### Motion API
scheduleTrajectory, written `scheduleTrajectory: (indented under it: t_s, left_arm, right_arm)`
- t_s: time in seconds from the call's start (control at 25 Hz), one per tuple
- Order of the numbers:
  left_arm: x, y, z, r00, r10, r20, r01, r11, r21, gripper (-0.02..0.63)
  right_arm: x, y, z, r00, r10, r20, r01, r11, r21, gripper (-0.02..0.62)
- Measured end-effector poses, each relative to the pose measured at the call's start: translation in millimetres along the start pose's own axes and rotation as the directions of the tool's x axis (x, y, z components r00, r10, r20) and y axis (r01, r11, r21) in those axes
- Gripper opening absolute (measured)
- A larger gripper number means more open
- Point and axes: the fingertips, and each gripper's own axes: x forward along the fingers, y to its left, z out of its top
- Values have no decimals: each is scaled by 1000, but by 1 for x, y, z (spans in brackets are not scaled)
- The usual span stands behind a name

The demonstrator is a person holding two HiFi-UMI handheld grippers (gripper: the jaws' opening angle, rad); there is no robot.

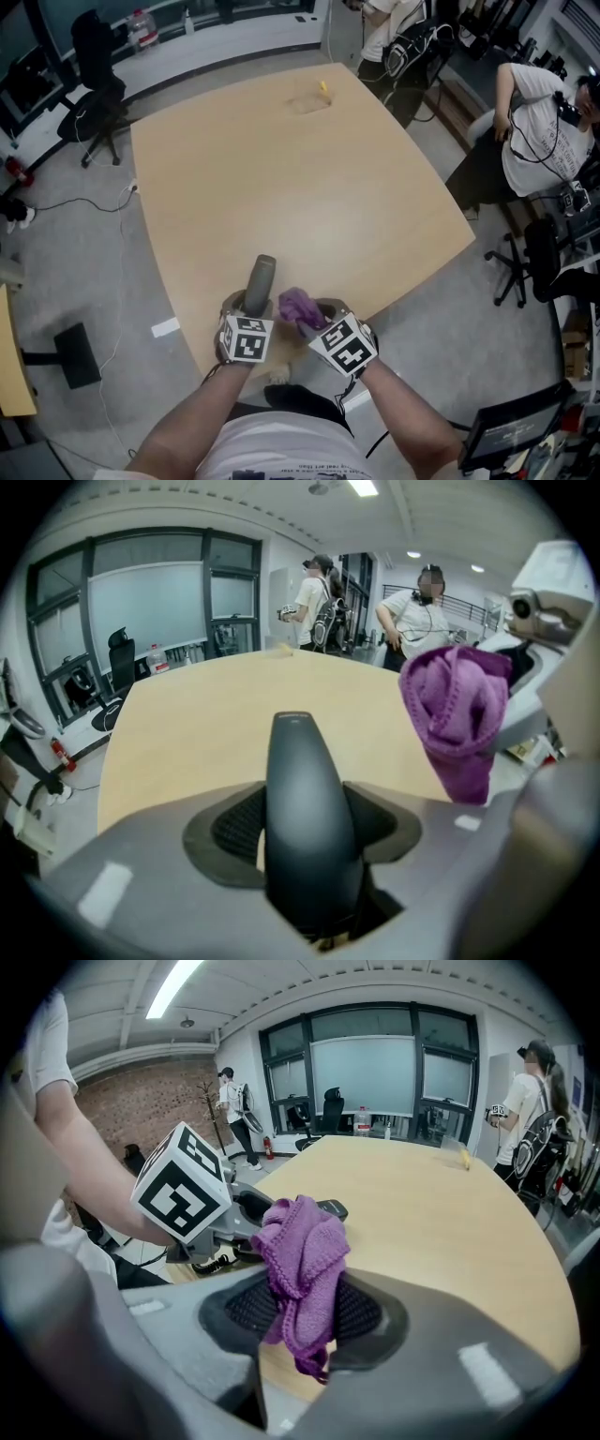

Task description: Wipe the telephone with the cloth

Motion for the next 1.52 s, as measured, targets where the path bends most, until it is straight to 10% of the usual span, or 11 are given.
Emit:
scheduleTrajectory:
  t_s: [0.76, 1.12, 1.52]
  left_arm:
    - [-70, 1, 44, 975, -130, 180, 106, 985, 136, 253]
    - [-139, -16, 56, 940, -245, 240, 192, 956, 224, 253]
    - [-195, -16, 27, 917, -312, 250, 238, 928, 286, 253]
  right_arm:
    - [-30, -12, 39, 990, -83, 111, 83, 997, 12, 140]
    - [-85, 51, 126, 972, -56, 228, 103, 975, -199, 140]
    - [-79, 161, 154, 989, 70, 126, -11, 907, -421, 140]
